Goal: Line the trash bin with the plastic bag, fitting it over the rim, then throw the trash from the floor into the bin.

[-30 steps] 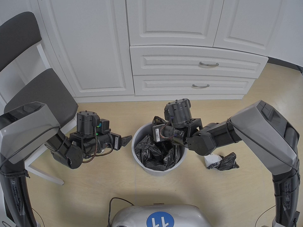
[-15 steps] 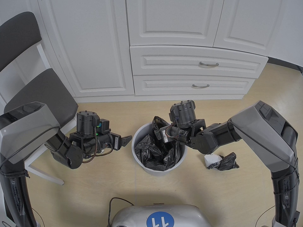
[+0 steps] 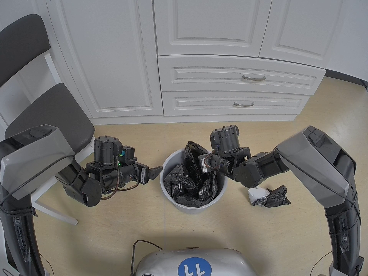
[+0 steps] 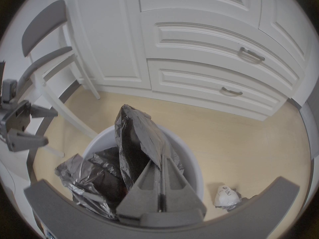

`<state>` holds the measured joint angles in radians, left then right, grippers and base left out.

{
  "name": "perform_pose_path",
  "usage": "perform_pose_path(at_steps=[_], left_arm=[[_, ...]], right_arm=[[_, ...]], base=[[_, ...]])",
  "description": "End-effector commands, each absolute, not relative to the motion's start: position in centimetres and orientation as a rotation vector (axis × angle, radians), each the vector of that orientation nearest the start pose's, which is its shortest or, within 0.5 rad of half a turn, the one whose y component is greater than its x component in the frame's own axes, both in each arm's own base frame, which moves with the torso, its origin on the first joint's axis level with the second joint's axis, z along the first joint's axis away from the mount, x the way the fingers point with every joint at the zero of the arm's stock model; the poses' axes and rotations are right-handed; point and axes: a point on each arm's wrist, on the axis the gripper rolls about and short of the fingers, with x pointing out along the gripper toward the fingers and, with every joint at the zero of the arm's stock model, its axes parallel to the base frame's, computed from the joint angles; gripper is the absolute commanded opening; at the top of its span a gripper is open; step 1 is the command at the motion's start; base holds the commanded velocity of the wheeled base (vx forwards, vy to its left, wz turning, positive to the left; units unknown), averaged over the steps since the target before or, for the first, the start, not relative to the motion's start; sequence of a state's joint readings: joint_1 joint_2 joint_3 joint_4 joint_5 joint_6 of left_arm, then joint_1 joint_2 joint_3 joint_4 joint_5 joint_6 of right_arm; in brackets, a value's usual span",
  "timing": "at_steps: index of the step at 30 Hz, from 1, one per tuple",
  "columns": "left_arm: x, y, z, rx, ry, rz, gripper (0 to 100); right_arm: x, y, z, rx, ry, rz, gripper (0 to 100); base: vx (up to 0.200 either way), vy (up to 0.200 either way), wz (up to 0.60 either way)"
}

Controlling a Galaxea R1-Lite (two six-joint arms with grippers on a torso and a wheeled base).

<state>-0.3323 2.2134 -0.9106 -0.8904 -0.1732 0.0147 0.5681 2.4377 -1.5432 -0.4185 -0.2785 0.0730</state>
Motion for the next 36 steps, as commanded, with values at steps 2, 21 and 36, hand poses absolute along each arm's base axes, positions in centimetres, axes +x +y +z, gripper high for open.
perform_pose_path(at_steps=[2, 21, 36], left_arm=[[36.3, -13.5, 4.5, 0.039, 0.417, -0.551, 100], [36.8, -14.1, -3.5, 0.187, 0.322, -0.751, 100], [39.3, -16.6, -2.6, 0.070, 0.253, -0.654, 100]], right_arm=[[41.8, 24.7, 5.7, -0.071, 0.442, 0.218, 0], [40.5, 23.2, 6.3, 0.089, 0.453, 0.033, 0], [40.5, 23.2, 6.2, 0.094, 0.455, 0.031, 0]], base=[[0.000, 0.000, 0.00], [0.000, 0.000, 0.00], [0.000, 0.000, 0.00]])
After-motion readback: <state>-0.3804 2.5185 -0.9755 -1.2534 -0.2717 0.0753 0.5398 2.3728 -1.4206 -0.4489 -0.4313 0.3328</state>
